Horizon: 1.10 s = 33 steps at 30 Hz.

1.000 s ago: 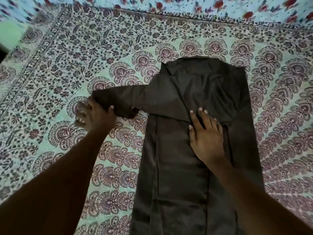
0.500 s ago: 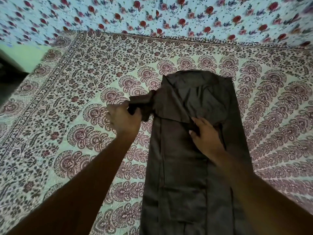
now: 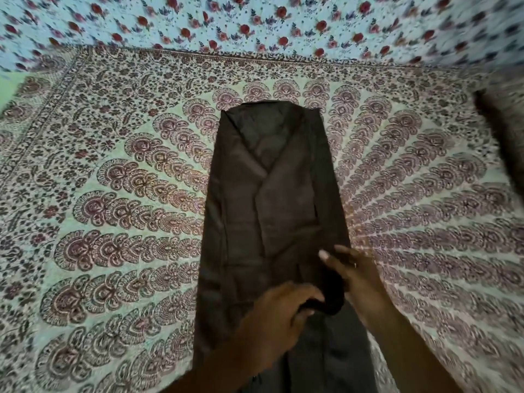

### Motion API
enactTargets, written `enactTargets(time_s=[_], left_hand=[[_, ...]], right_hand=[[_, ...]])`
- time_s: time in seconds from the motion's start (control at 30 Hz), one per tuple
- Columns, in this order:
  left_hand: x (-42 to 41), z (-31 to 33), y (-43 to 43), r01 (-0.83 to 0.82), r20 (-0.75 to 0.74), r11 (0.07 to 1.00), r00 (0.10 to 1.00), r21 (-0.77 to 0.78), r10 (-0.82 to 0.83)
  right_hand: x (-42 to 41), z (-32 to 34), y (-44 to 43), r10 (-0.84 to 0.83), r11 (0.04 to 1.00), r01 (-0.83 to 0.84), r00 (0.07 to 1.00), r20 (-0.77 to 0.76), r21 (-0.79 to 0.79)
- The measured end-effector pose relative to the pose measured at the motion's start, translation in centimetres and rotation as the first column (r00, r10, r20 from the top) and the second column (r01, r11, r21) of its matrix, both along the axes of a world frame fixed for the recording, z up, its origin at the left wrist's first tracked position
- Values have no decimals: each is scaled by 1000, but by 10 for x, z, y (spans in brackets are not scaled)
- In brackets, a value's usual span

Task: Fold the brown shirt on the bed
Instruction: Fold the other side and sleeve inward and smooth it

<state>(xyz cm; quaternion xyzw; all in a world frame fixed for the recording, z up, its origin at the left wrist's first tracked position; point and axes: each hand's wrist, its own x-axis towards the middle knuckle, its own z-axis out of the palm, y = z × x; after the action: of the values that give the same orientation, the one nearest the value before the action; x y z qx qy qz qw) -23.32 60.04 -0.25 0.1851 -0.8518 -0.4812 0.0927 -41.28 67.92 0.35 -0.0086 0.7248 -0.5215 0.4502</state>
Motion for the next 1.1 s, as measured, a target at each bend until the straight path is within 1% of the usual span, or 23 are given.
enactTargets(time_s=[0.1,0.17,0.2,0.27,0.33,0.37,0.47,0.57,0.67,0.73,0.77,0.83,0.9,0.97,1.03,1.07,1.1], left_hand=[[20,-10,30,90,62,996,994,-21,-88],[33,-17,38,116,41,988,993,-99,-112],[38,-20,42,118,14,982,993,-144,-118],[45,-23,49,87,-50,972,994,-217,-101],[49,-23,54,55,-99,955,991,-290,-87],[50,-22,57,44,-104,945,991,-325,-81],[52,-19,68,45,-83,920,993,-390,-83],[56,-15,83,46,-11,940,999,-339,-53],[60,-24,93,15,129,979,992,-201,12],[59,-34,100,-83,204,993,974,-79,97],[57,-38,104,-172,242,985,955,-19,171],[49,-45,108,-398,333,914,874,75,353],[38,-46,110,-568,400,819,771,83,495],[30,-41,108,-652,422,754,708,82,566],[27,-40,102,-733,453,671,639,110,622],[28,-41,98,-780,484,604,598,166,639],[30,-43,92,-814,502,523,573,254,648]], right_hand=[[23,-15,48,-69,991,57,993,95,118],[36,-23,67,-72,986,51,989,130,160],[43,-25,74,-48,986,26,990,135,163],[52,-25,80,22,989,-40,993,120,145],[57,-22,80,63,994,-69,995,79,85],[59,-18,80,58,997,-61,997,59,49],[57,-15,83,-30,999,30,999,40,-13],[58,-15,94,-68,998,68,997,33,11],[59,-25,108,-60,997,60,998,0,46],[61,-32,116,-13,997,17,999,-52,78],[62,-37,120,13,995,-8,998,-56,104],[63,-40,123,47,992,-41,998,-48,116],[63,-39,123,27,997,-29,999,37,75],[65,-37,120,2,1000,-5,985,174,21],[67,-36,118,-21,1000,26,964,264,-18],[68,-33,118,-19,999,29,958,286,-33],[68,-33,118,-8,999,17,958,285,-27]])
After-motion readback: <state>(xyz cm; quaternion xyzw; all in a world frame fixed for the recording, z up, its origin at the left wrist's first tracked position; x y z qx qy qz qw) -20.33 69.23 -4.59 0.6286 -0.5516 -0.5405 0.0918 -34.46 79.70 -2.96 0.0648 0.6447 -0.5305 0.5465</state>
